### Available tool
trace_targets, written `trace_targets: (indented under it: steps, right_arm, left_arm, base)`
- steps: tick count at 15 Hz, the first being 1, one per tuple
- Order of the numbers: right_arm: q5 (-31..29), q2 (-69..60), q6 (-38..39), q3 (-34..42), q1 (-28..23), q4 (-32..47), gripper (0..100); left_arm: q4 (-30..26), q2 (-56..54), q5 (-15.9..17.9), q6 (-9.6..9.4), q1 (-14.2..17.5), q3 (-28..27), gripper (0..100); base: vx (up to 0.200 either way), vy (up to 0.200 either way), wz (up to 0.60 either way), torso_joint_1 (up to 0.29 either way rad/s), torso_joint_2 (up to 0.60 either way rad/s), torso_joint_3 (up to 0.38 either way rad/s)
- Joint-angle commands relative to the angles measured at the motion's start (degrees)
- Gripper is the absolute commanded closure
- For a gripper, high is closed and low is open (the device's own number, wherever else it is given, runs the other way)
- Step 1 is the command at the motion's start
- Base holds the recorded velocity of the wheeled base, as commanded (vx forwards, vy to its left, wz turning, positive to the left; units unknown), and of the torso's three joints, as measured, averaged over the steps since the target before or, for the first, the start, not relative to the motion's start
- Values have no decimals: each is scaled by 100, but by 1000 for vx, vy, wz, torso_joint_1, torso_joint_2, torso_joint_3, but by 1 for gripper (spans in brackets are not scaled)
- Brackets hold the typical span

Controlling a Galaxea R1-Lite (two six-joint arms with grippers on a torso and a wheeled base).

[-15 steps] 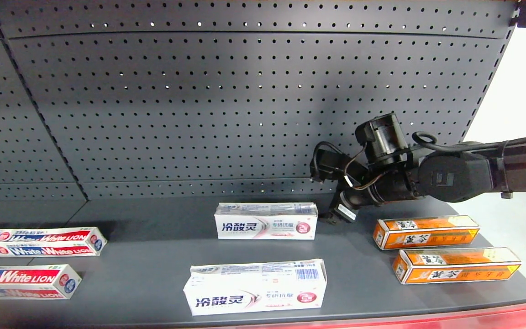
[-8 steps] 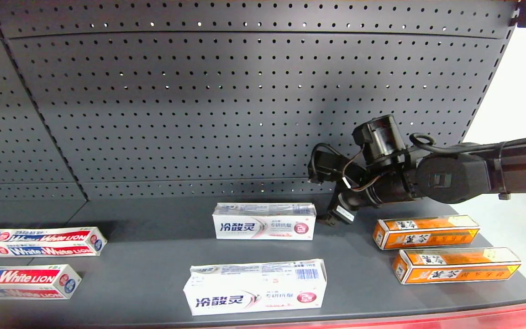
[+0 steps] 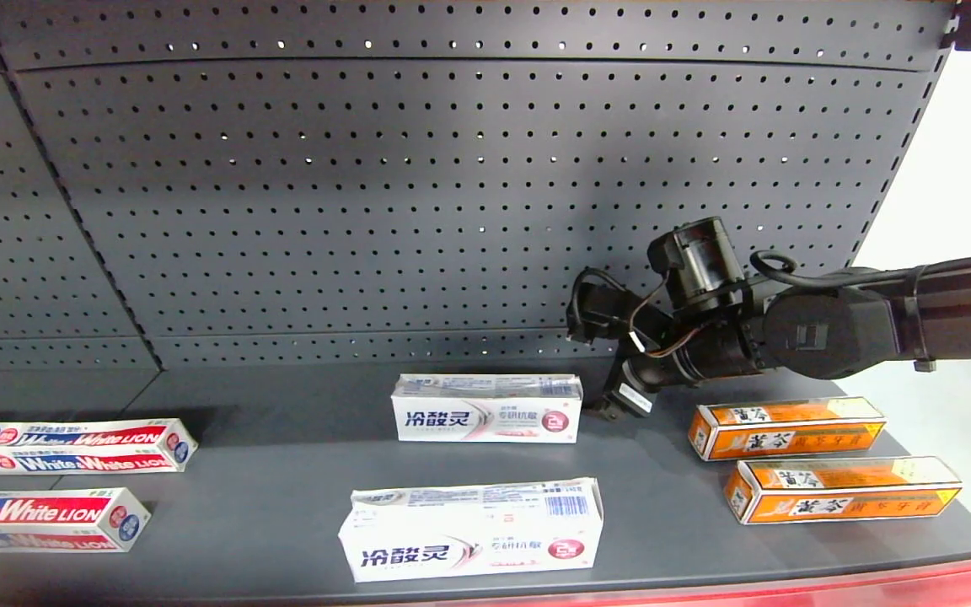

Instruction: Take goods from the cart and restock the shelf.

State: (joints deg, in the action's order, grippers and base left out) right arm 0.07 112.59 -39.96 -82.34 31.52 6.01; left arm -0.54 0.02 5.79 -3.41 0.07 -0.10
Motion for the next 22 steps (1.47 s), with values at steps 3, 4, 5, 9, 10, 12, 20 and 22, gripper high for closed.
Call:
trace_targets:
  steps: [3,4,5,9,10,12,20,22]
  right_arm:
    - [1,44,-3,-2,29,-3,0]
    - [1,52,-3,-2,29,5,0]
    - [1,114,-3,-19,38,-3,0]
    - [1,17,-3,60,12,5,0]
    - [1,-71,-3,121,-15,5,0]
    - [1,-290,67,244,-41,-3,0]
    - [-649,-1952,1403,1536,-94,-469,0]
    - [-1000,-1952,1948,1721,-32,-1146,0]
  left_arm:
    - [1,-2,1,-1,1,1,0]
    - [1,-2,1,-1,1,1,0]
    - [1,-2,1,-1,1,1,0]
    - [1,-2,1,-1,1,1,0]
    - [1,-2,1,-1,1,1,0]
    - [1,-2,1,-1,1,1,0]
    - [1,-2,1,-1,1,1,0]
    - [1,-2,1,-1,1,1,0]
  base:
    - [0,0,0,0,0,0]
    - [0,0,0,0,0,0]
    - [0,0,0,0,0,0]
    - [0,0,0,0,0,0]
    - [0,0,0,0,0,0]
    - [0,0,0,0,0,0]
    - [0,0,0,0,0,0]
    - [0,0,0,0,0,0]
